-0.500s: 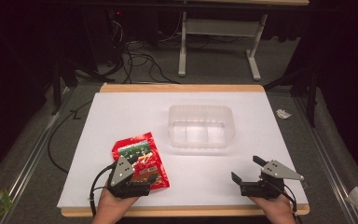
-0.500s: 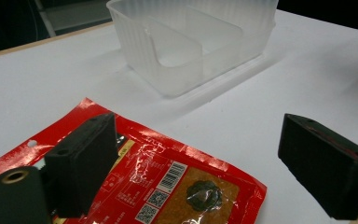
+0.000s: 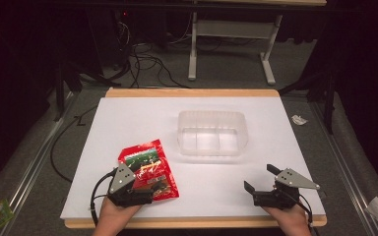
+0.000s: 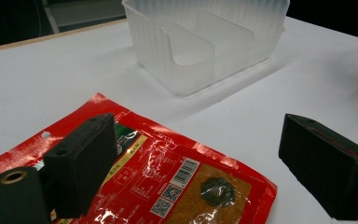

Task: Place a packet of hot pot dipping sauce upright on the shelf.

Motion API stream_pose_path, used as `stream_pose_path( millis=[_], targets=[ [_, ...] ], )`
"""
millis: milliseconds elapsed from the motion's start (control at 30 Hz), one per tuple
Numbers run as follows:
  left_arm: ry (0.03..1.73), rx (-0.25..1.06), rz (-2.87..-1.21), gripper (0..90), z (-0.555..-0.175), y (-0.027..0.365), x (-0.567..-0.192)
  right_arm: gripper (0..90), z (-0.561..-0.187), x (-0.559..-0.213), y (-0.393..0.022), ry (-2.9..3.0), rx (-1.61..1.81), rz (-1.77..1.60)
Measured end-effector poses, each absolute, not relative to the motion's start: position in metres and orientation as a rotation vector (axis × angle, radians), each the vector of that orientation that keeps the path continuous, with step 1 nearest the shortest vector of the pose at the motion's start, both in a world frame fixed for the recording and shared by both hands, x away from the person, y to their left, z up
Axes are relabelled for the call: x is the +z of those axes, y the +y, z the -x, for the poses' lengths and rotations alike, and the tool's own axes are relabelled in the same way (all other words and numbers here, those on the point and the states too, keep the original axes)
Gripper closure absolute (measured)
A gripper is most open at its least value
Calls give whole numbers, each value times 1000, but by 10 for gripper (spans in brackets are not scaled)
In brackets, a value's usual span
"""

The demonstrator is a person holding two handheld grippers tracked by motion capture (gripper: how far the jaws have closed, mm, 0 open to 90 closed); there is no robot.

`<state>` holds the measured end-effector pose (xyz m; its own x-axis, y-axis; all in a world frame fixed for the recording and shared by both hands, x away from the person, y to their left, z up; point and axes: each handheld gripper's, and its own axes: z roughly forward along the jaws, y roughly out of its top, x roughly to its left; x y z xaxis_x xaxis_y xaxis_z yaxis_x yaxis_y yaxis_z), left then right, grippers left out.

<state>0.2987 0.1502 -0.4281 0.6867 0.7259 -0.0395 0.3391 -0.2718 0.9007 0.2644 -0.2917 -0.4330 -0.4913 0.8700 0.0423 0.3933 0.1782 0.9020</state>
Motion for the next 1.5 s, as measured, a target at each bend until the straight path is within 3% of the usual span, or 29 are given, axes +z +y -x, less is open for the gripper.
stream_pose_path(
  millis=[667,1500],
  targets=[
    [864,464,-1869,156,-308,158,-432,0,-266,-434,-292,1977,1277,-1179],
    [1105,524,-1746,176,-345,216,-444,0,-268,-437,-289,2004,1273,-1172]
  ],
)
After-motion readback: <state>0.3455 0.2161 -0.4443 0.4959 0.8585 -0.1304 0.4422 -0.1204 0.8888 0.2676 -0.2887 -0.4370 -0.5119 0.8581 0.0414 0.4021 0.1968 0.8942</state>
